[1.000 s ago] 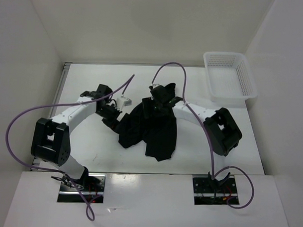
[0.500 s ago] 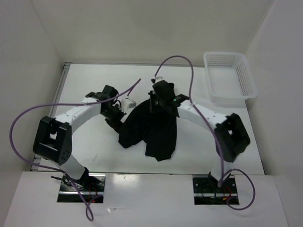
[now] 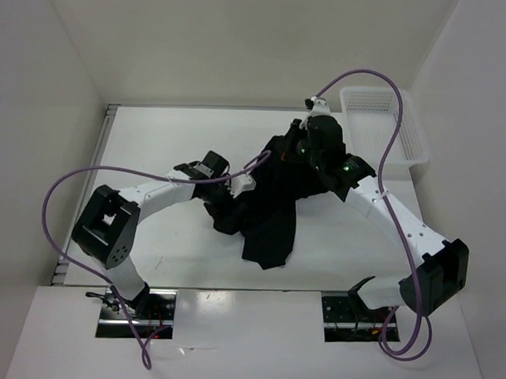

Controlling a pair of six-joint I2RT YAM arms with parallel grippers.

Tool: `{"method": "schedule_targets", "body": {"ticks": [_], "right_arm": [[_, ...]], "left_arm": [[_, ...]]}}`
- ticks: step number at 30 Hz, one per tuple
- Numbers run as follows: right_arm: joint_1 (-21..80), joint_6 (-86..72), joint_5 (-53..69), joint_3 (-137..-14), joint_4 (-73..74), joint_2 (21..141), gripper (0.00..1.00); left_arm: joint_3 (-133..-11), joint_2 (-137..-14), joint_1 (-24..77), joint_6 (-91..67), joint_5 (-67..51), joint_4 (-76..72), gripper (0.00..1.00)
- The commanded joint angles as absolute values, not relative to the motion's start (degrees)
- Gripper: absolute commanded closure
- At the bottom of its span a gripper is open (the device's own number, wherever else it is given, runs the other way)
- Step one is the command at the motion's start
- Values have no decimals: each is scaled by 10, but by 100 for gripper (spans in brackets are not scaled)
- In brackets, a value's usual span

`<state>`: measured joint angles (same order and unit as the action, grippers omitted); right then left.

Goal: Fold and stack the shorts
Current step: Flatten the shorts out

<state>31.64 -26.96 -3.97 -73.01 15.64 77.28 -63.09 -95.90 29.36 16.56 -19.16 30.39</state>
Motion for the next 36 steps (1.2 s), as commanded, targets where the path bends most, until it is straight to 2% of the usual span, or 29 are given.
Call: {"method": "schedule_targets", "body": {"ticks": [1,3,7,8,9,10,12,13,14,15,18,21,25,27,30,33,36], "right_arm": [[307,-289,-43,-716,133,760,100],[302,-289,-43,-711,133,747,100],[288,-289,-43,-706,133,727,100],[279,-295,-43,-700,133,722,100],[268,-295,-43,-700,133,716,100],[262,-295,-36,-693,133,705,100],[251,-295,-27,-687,133,698,100],[237,-295,-22,-687,133,698,100],[229,-295,-8,-687,133,693,100],[222,-295,0,-687,127,693,100],[190,-280,40,-696,114,710,100],[172,-254,61,-752,114,758,100],[141,-244,102,-904,131,840,100],[134,-243,109,-986,131,882,100],[134,-251,138,-1075,136,924,100],[134,-258,157,-1089,136,930,100],[134,-264,164,-1017,108,901,100]], "left_arm": [[-633,-968,333,174,-193,235,0],[-633,-980,350,169,-193,211,0],[-613,-1019,368,156,-119,175,0],[-613,-1033,368,156,-104,175,3],[-613,-1038,368,156,-98,175,9],[-613,-1038,368,151,-98,175,28],[-620,-1050,368,151,-91,182,50],[-626,-1050,368,151,-91,182,65],[-626,-1050,368,145,-69,182,85],[-640,-1050,368,145,-53,182,100],[-669,-1043,343,151,-16,205,100],[-751,-1010,297,182,36,241,100],[-908,-972,235,242,111,261,100],[-1027,-972,202,271,137,281,100],[-1108,-977,196,323,168,282,100],[-1096,-938,203,349,173,287,100],[-996,-895,224,367,179,294,100]]}}
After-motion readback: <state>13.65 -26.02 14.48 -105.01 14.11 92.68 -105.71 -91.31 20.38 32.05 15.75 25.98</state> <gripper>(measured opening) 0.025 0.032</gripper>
